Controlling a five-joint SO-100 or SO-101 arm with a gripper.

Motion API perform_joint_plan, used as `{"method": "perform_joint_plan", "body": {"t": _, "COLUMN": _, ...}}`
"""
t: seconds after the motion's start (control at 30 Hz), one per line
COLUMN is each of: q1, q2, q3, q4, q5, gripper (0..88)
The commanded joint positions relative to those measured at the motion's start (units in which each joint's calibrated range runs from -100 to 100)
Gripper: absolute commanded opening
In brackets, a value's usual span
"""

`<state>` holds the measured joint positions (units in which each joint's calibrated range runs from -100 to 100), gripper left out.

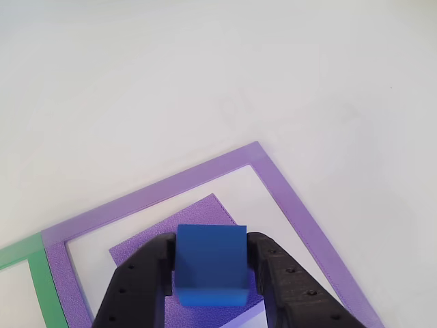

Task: Tower of hanoi

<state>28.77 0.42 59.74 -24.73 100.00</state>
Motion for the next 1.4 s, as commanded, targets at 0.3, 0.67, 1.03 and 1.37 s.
{"method": "perform_joint_plan", "body": {"t": 0.3, "q1": -2.19, "q2": -3.22, "q3": -1.27, "q4": 1.71, "q5": 0.0, "gripper": 2.9}}
{"method": "perform_joint_plan", "body": {"t": 0.67, "q1": -7.38, "q2": -28.87, "q3": -18.99, "q4": 53.75, "q5": 0.0, "gripper": 2.9}}
{"method": "perform_joint_plan", "body": {"t": 1.03, "q1": -15.77, "q2": -42.97, "q3": -37.25, "q4": 92.52, "q5": 0.0, "gripper": 3.2}}
{"method": "perform_joint_plan", "body": {"t": 1.37, "q1": -20.11, "q2": -46.73, "q3": -26.89, "q4": 84.1, "q5": 0.0, "gripper": 3.4}}
